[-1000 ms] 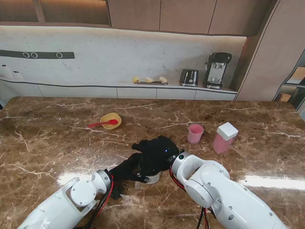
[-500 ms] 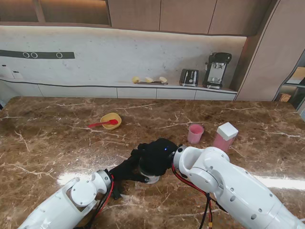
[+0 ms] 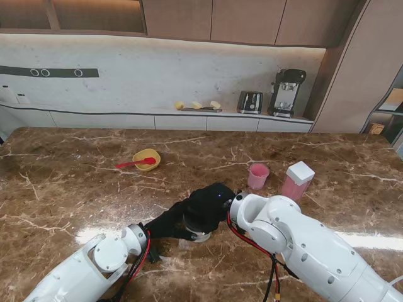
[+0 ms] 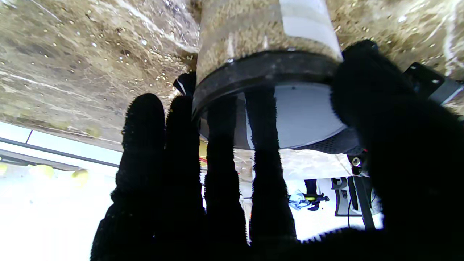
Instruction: Measure grain into the airtight container
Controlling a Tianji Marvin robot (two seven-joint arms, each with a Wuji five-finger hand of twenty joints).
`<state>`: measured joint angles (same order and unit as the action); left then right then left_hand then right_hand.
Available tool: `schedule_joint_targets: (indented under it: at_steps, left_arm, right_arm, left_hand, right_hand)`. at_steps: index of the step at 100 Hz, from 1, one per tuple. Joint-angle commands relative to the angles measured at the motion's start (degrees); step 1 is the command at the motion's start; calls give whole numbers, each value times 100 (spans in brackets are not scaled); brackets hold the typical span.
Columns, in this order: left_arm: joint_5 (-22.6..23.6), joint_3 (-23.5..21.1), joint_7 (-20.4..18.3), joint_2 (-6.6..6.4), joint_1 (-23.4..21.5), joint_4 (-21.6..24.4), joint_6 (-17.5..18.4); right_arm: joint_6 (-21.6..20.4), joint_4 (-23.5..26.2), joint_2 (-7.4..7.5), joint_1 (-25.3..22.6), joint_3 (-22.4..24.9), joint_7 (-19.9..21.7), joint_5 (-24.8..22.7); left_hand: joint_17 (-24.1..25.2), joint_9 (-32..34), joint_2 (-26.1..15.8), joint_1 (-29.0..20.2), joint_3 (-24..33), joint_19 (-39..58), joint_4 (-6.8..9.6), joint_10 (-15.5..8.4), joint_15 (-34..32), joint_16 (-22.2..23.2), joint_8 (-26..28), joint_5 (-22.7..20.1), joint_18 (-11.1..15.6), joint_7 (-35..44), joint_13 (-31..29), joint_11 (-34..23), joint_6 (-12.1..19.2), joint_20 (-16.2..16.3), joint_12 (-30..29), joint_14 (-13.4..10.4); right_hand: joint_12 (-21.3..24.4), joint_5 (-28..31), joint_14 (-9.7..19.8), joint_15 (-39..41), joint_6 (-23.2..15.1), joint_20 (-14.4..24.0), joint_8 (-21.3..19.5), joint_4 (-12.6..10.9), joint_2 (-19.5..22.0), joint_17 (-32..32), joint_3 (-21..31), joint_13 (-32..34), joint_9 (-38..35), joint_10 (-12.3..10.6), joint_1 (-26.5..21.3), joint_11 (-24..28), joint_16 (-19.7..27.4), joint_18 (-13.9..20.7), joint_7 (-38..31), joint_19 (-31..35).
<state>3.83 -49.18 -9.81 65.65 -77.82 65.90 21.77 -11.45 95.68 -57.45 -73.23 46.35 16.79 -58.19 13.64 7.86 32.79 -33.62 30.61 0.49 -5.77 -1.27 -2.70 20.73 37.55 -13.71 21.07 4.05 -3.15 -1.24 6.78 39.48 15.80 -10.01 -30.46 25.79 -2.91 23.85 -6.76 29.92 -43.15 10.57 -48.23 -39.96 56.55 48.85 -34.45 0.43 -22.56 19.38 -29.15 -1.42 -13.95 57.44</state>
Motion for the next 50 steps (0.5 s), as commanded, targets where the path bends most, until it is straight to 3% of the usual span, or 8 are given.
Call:
schedule_joint_targets:
  at_steps: [1,5,10,15,22,28,37,50]
  left_arm:
    - [20,177,-123,10,-147,-420,-184]
    - [7,196,-125,16,-133,-438,-181]
    - [-7,207,-128,19,-127,-441,-178]
    - [-7,216,-130,20,-119,-446,-172]
    - [-12,221,-129,22,-112,-448,-166]
    - [-9,225,-123,25,-105,-454,-160]
    - [-7,229,-119,26,-97,-462,-152]
    - [-4,225,-119,26,-96,-463,-153]
  right_arm:
    - [60,-86,-51,-124,-38,12,-60]
    - [92,-81,-52,-138,-46,-3,-109]
    - [155,-77,-57,-165,-57,-47,-151]
    - [246,-110,-72,-198,-90,-222,-253]
    - [363,-129,-75,-225,-161,-457,-619]
    - [509,-175,-87,-236,-246,-664,-776]
    - [705,-190,-94,-239,-357,-764,-901]
    - [825,-154,-116,-327,-330,-959,-958]
  left_hand:
    - [-828,-116,-354,-168,240,1118,214,25,-107,74,109,-172,-2835,3072,87,30,380,380,97,1454]
    - [-828,-113,-349,-165,241,1119,212,14,-107,74,110,-175,-2834,3076,84,30,387,379,95,1455]
    - [-828,-113,-348,-169,248,1120,212,13,-107,74,112,-175,-2830,3078,85,30,379,378,95,1453]
    - [-828,-112,-348,-159,248,1120,210,7,-107,75,113,-175,-2835,3081,83,29,387,377,95,1450]
    - [-828,-112,-345,-160,257,1121,209,11,-104,73,116,-179,-2832,3087,85,27,375,375,98,1444]
    - [-828,-113,-350,-149,257,1120,208,13,-103,72,116,-178,-2832,3087,84,28,377,372,98,1445]
    - [-829,-114,-353,-153,265,1120,209,15,-101,71,115,-173,-2830,3083,86,29,370,369,97,1446]
    - [-830,-112,-355,-144,263,1124,207,8,-104,72,115,-172,-2833,3083,83,27,380,367,99,1446]
  right_hand:
    - [-321,340,816,776,6,43,-361,-182,967,-247,389,625,-634,-509,-76,737,-333,210,-591,426]
    - [-351,285,840,965,178,43,-387,-180,1035,-356,197,745,-696,-502,199,758,-413,238,-621,609]
    - [-364,210,811,1165,348,22,-398,-250,1408,-490,-305,874,-787,-460,689,780,-472,268,-619,844]
    - [-358,201,740,1347,411,-9,-335,-366,1710,-663,-859,1063,-1009,-422,825,830,-500,240,-552,1096]
    - [-292,74,709,1424,557,-132,-15,-653,2362,-907,-1767,1342,-1368,-413,1403,833,-456,299,-183,1349]
    - [-203,40,618,1394,726,-233,396,-792,2582,-1074,-1746,1522,-1636,-338,1867,763,-416,276,207,1506]
    - [-55,-165,494,1221,839,-319,754,-823,3011,-1095,-1713,1545,-1687,-278,2460,539,-355,228,518,1538]
    - [384,-718,219,311,805,-452,988,-867,3479,-484,-1740,851,-947,-205,3039,-174,-51,4,738,947]
